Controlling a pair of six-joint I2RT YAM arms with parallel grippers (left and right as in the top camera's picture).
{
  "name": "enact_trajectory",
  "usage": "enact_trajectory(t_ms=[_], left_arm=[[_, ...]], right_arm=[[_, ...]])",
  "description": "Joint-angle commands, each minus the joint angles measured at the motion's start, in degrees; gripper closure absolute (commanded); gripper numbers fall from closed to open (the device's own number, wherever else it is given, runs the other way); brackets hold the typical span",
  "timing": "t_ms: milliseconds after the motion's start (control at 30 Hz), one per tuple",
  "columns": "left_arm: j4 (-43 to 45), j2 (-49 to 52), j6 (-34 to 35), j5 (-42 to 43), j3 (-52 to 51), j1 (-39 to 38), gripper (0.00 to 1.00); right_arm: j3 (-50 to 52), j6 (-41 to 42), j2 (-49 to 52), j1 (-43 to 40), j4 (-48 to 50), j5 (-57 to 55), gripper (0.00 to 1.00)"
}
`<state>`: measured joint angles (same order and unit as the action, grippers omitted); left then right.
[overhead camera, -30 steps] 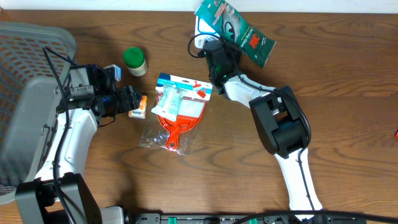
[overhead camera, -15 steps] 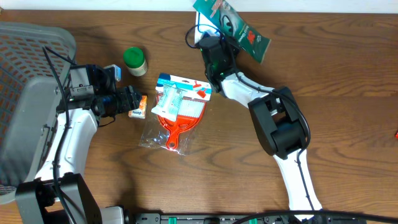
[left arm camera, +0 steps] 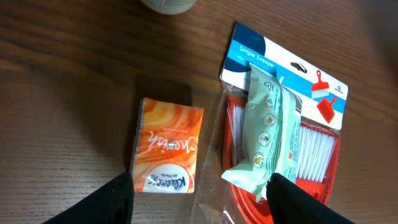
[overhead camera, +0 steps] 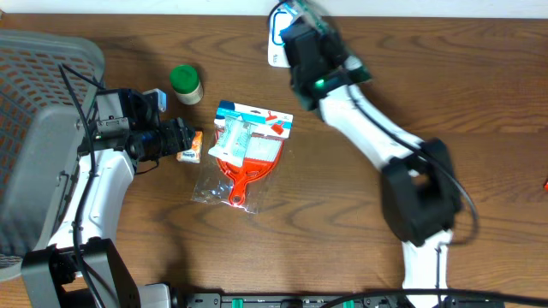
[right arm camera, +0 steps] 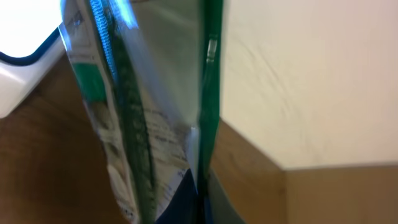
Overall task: Scan the item barcode
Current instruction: 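Carry the glove package to the right edge of the table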
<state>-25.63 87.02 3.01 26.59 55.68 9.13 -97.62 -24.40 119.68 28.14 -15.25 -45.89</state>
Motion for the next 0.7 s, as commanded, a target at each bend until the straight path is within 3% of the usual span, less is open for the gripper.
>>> enact_trajectory(t_ms=[0, 167, 367, 667], left_arm=[[-0.28, -0.44, 0.74, -0.52, -0.39, 0.44, 0.31], [-0.48, -0.44, 0.74, -0.52, -0.39, 0.44, 0.31], [-0.96, -0.44, 0.74, -0.52, -0.39, 0.44, 0.32], [-1.14, -0.44, 0.74, -0.50, -0.39, 0.44, 0.31]], right_arm=[[-1.44, 17.07, -8.28, -2.51, -6.08, 5.53, 0.99], [-1.44, 28.33, -18.36, -6.73, -18.23, 16.52, 0.99], [-1.44, 36.22, -28.85, -16.41, -31.30, 35.93, 0.99], [-1.01, 38.16, -32.63, -37.16, -41.05, 42.77, 0.99]])
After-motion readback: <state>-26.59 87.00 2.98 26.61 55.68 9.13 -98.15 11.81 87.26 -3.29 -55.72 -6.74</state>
